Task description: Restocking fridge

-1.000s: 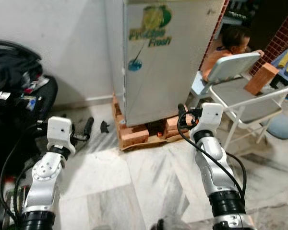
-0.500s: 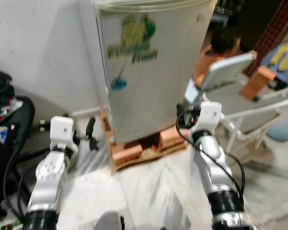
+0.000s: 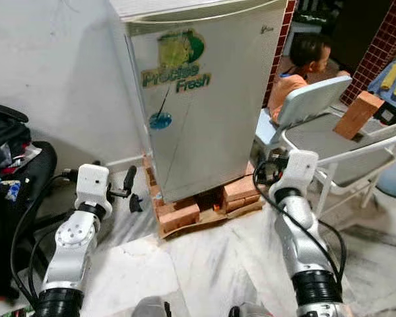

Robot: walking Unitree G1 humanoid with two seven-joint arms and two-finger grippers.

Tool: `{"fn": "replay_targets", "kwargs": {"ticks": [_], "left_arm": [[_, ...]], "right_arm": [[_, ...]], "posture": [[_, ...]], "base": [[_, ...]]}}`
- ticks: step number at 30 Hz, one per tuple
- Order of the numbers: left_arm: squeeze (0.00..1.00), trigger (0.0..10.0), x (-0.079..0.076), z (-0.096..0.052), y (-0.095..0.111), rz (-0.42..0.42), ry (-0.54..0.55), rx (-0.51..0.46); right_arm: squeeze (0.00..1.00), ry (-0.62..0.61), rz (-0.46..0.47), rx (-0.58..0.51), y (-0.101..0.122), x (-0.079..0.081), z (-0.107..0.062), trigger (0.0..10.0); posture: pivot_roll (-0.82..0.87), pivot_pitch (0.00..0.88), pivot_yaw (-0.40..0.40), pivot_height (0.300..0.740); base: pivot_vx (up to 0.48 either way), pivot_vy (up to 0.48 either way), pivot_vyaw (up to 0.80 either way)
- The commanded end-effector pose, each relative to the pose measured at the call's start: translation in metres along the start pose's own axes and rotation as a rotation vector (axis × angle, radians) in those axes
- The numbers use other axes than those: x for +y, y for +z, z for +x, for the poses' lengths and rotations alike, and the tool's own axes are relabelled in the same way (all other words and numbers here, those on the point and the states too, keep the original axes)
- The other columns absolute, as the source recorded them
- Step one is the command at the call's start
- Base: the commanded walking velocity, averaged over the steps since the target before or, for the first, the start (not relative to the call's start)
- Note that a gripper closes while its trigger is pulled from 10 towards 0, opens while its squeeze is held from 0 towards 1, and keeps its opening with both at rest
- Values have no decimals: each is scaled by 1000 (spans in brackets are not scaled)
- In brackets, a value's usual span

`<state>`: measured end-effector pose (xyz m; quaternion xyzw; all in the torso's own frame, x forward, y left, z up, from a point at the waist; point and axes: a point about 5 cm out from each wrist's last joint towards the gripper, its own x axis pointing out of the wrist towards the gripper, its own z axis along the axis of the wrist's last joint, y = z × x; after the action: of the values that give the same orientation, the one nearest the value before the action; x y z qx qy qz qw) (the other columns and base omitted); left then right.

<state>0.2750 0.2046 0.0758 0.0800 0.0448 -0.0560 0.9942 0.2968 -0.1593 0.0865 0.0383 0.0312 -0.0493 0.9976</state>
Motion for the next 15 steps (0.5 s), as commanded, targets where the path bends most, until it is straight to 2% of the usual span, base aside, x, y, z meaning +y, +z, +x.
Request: {"fn": "replay_targets", "kwargs": {"ticks": [1,5,10,15], "left_arm": [[0,10000,4,2,0,4,17,11],[0,10000,4,-1,-4,-13,32,24],[0,10000,-2,-6,-6,-19,-14,25],[0,10000,-3,-9,-11,-34,-51,49]], "right_arm": [[0,9,-3,-34,10,1,2,10000],[0,23,-16,-28,12,-2,8,10000],[0,36,-9,-44,18,5,15,10000],[0,61,0,-46,18,15,15,10000]], "posture": [[80,0,29,740],[96,0,9,740],[114,0,7,740],[114,0,3,740]], "base": [[0,0,0],[0,81,0],[0,480,-659],[0,480,0]]}}
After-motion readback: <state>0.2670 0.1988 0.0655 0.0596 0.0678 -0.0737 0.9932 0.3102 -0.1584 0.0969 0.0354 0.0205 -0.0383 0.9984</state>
